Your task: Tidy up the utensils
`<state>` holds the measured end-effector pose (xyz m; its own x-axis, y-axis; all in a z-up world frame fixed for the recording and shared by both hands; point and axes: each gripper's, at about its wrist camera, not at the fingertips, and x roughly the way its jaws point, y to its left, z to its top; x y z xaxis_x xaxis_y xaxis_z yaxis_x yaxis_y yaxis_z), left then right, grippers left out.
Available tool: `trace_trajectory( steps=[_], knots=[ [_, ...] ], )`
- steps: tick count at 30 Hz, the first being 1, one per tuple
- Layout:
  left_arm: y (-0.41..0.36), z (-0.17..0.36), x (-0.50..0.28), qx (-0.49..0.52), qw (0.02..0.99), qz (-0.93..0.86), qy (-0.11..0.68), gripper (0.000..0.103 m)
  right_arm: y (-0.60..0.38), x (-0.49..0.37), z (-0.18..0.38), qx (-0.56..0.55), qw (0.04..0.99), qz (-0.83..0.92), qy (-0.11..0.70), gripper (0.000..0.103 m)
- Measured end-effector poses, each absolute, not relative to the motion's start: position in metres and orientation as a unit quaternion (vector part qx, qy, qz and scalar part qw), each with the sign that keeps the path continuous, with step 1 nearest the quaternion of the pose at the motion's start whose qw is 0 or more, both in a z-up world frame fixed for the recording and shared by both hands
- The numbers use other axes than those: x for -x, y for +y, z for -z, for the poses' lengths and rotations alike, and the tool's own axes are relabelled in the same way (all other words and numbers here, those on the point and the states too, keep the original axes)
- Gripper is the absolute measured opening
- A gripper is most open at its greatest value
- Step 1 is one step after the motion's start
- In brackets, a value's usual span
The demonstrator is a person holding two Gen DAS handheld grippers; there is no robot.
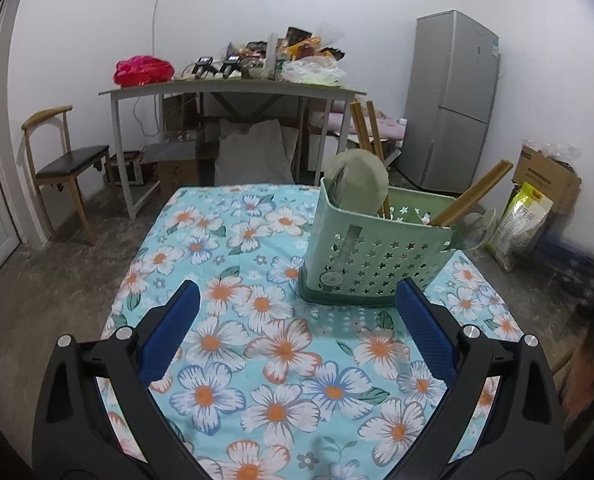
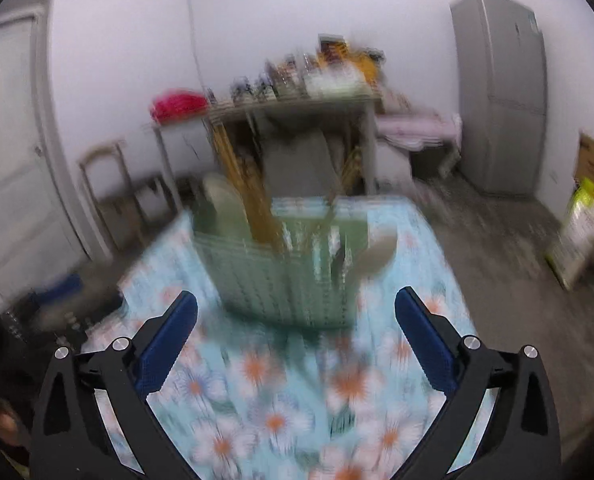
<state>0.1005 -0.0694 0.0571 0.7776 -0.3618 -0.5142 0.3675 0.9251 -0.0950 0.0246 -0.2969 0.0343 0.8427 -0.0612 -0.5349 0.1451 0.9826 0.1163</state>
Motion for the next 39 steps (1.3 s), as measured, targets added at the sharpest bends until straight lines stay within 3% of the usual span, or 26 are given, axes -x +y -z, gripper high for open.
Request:
trace_trajectory(
  steps=[11,39],
  knots=[
    [-0.081,-0.040,-0.105,-0.063,0.941,0.107,0.316,0.095,-0.292,-0.035,0.011,-0.066,0.925,0.132,0.351,0.096],
    [-0.069,-0.037,-0.116,-0.060,0.933,0.065,0.347,0.094,-0.299,-0.042,0.009,-0.045,0.917,0.167,0.359,0.096]
  ],
)
